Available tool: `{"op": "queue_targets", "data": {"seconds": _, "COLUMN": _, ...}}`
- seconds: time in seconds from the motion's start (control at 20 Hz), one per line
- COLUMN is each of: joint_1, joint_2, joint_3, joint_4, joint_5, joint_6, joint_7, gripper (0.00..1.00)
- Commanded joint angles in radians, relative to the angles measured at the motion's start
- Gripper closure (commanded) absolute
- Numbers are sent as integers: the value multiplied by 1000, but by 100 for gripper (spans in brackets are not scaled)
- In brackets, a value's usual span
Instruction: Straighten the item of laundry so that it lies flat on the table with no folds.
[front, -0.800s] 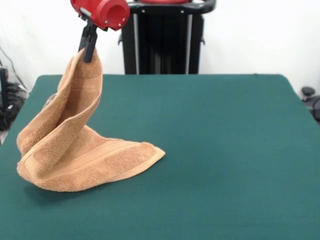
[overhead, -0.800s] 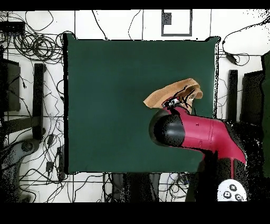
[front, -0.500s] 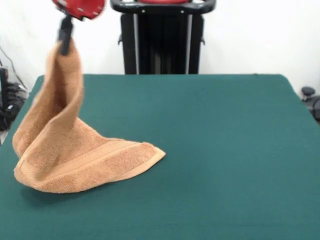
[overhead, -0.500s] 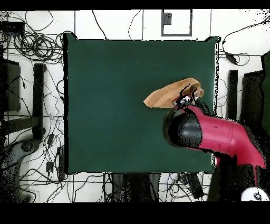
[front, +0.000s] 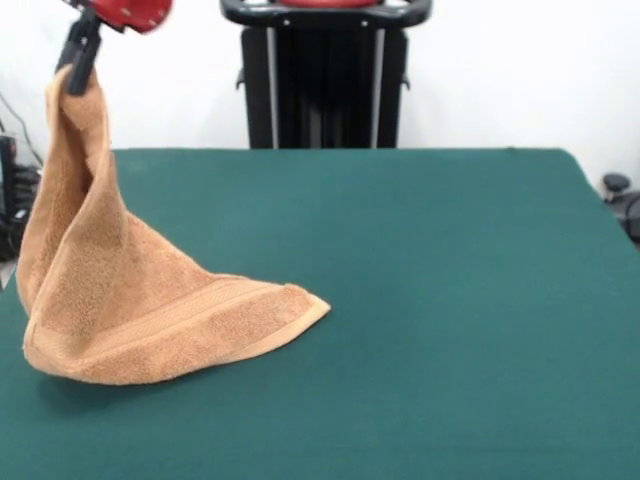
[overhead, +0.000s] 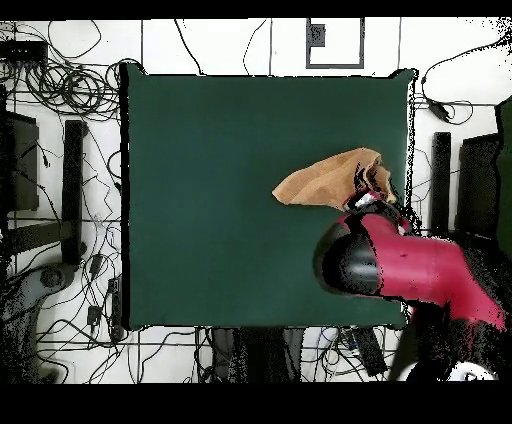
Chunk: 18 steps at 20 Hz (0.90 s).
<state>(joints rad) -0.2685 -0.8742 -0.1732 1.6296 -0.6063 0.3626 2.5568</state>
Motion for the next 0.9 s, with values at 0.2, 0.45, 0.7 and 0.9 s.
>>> {"op": "queue_targets", "data": {"seconds": 0.2, "joint_1": 498, "joint_2": 542, "joint_3": -574, "joint_4": -137, "joint_5": 17, "joint_6": -408, "joint_7": 529, "gripper": 100}}
{"op": "queue_targets", "data": {"seconds": 0.45, "joint_1": 606, "joint_2": 807, "joint_3": -766, "joint_4": -99, "joint_5": 399, "joint_6": -547, "joint_7": 523, "gripper": 100}}
{"op": "queue_targets", "data": {"seconds": 0.7, "joint_1": 648, "joint_2": 881, "joint_3": -780, "joint_4": -23, "joint_5": 629, "joint_6": -498, "joint_7": 491, "gripper": 100}}
{"op": "queue_targets", "data": {"seconds": 0.9, "joint_1": 672, "joint_2": 910, "joint_3": -779, "joint_4": 39, "joint_5": 727, "joint_6": -493, "joint_7": 464, "gripper": 100}}
